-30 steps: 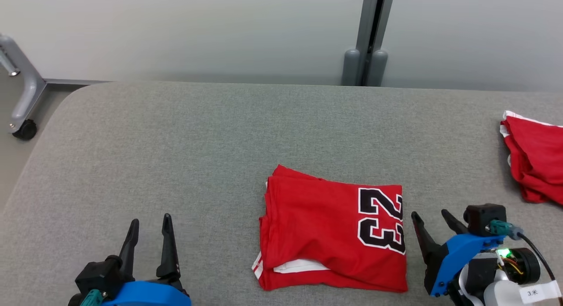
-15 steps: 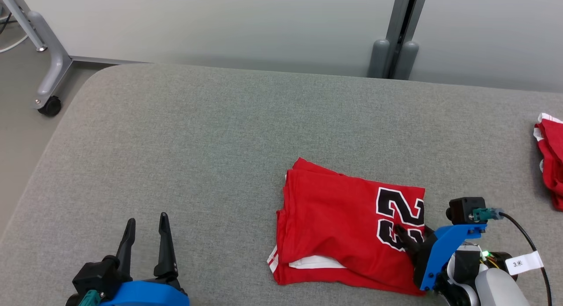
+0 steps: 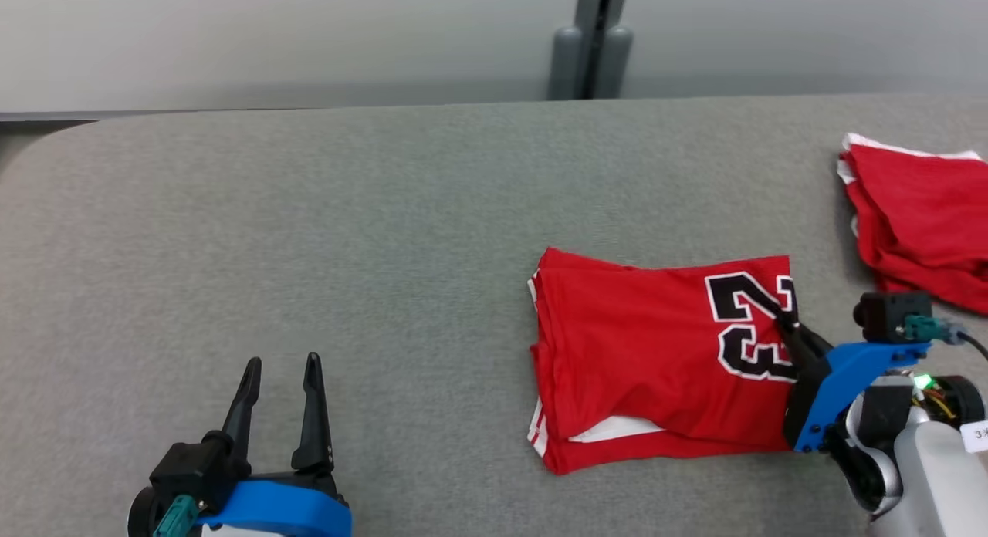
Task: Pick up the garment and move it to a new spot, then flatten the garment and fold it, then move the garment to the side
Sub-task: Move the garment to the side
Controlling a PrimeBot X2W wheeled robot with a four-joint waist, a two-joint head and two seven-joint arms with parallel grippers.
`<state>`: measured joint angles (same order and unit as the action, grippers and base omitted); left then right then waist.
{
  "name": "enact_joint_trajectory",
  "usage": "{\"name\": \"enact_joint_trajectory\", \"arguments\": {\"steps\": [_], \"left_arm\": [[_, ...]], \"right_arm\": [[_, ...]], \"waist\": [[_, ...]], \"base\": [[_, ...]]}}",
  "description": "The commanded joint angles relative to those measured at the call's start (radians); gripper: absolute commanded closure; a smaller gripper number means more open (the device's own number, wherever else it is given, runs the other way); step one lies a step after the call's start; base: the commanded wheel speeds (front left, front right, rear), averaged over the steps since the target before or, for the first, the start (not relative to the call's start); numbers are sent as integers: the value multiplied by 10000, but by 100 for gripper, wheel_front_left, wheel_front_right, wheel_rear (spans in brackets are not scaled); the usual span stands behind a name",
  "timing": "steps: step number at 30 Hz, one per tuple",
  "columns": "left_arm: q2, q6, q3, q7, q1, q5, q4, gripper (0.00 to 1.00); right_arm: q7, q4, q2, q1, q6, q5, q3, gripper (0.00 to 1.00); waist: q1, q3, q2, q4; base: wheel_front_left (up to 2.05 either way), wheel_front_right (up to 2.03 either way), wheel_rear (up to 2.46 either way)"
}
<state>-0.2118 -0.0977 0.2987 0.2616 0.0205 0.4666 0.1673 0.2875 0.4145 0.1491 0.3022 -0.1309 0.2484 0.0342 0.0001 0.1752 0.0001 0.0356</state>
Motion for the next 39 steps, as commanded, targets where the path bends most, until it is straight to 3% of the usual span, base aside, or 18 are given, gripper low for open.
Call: {"name": "enact_joint_trajectory", "arguments": {"steps": [1,10,17,21,27,39], "left_arm": [[12,-35,-3,31,143,-61,-75,0],[-259,-77,83,-123,508,-285,-425,0],[-449,-44,229,-359,886,-450,-598,0],[-486,-56,259,-408,1023,-447,-541,0],[-318,-97,253,-294,966,-333,-384,0],[-66,-7,329,-114,802,-220,-185,0]], "right_arm": [[-82,-226,203,109,2,-26,59,100],[52,-1927,468,358,2,161,-178,100],[6,-2314,463,789,1,221,-505,100],[-37,-2054,408,1311,1,174,-897,100],[142,-1270,560,2425,1,29,-980,100],[808,739,1454,4668,1,-252,112,100]], "waist": [[-1,-91,-1,-495],[-1,736,-1,-2807],[-1,1170,-1,-3732],[-1,1129,-1,-3631],[-1,848,-1,-2953],[-1,671,-1,-1594]], "base": [[0,0,0],[0,0,0],[0,0,0],[0,0,0],[0,0,0],[0,0,0]]}}
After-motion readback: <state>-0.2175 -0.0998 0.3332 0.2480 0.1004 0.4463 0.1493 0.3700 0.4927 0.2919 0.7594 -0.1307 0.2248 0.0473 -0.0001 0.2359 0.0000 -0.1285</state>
